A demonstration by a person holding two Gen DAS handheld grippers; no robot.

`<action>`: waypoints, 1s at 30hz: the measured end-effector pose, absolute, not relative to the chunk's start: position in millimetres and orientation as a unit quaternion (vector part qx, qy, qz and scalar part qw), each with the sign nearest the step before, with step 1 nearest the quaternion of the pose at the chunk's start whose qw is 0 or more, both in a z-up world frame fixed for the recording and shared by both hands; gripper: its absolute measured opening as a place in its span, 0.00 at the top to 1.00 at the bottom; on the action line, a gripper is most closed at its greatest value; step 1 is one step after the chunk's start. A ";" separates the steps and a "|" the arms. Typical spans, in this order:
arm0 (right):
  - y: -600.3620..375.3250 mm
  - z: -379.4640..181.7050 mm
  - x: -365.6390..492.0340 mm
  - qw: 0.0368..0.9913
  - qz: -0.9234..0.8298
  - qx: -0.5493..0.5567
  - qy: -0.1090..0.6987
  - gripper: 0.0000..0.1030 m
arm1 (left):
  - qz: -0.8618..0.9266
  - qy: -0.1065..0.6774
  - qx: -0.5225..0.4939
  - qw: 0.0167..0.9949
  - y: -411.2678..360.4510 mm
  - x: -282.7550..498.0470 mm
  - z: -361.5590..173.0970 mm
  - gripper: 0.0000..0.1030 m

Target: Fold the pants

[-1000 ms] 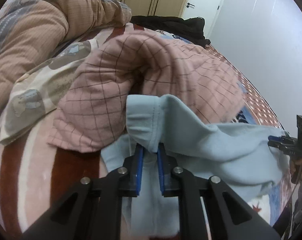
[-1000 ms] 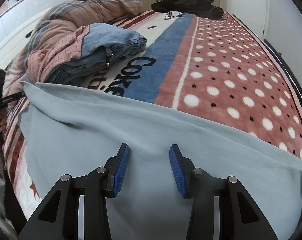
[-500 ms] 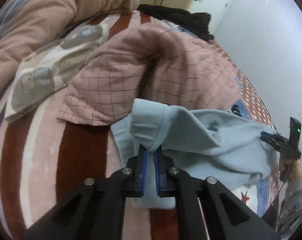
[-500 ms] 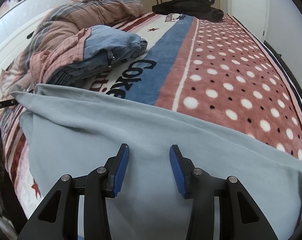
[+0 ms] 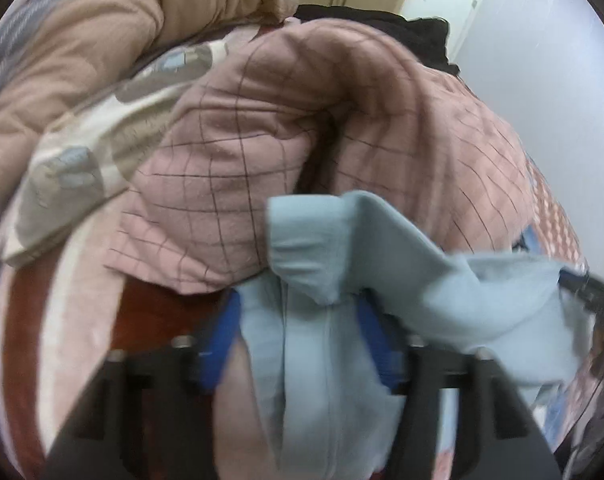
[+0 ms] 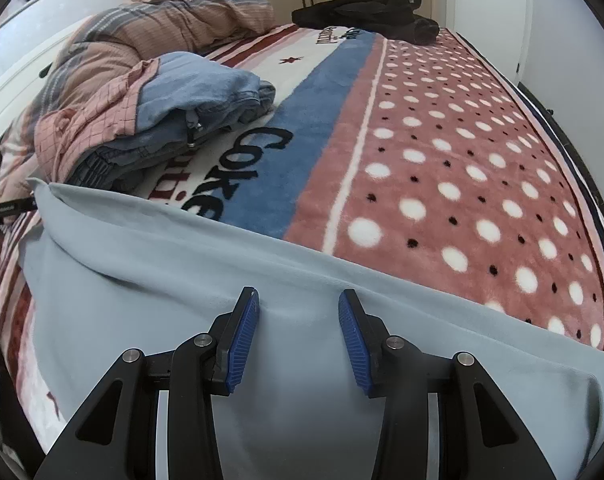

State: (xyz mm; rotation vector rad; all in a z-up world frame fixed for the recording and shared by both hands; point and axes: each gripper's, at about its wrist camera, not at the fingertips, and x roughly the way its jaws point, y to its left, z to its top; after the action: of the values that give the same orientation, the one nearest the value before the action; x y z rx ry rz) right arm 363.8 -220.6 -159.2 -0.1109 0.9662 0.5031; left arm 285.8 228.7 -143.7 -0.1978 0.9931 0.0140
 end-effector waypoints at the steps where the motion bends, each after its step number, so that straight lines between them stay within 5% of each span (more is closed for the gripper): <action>1: -220.0 -157.0 361.8 0.853 0.244 -0.051 0.458 0.64 | 0.003 0.477 -0.088 0.875 226.7 281.8 -141.2 0.41; 10: -189.6 -142.7 332.0 0.839 0.306 -0.047 0.447 0.60 | -0.084 0.447 -0.074 0.887 174.9 235.3 -98.6 0.41; 30: -244.2 -148.6 316.2 0.849 0.270 -0.032 0.453 0.60 | -0.122 0.462 -0.095 0.873 133.3 330.1 -141.9 0.41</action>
State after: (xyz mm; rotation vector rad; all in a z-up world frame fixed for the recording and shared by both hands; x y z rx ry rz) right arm 316.2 -244.2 -148.6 -0.0677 0.9538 0.5693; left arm 330.1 133.3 -141.9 -0.1994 0.9643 -0.2554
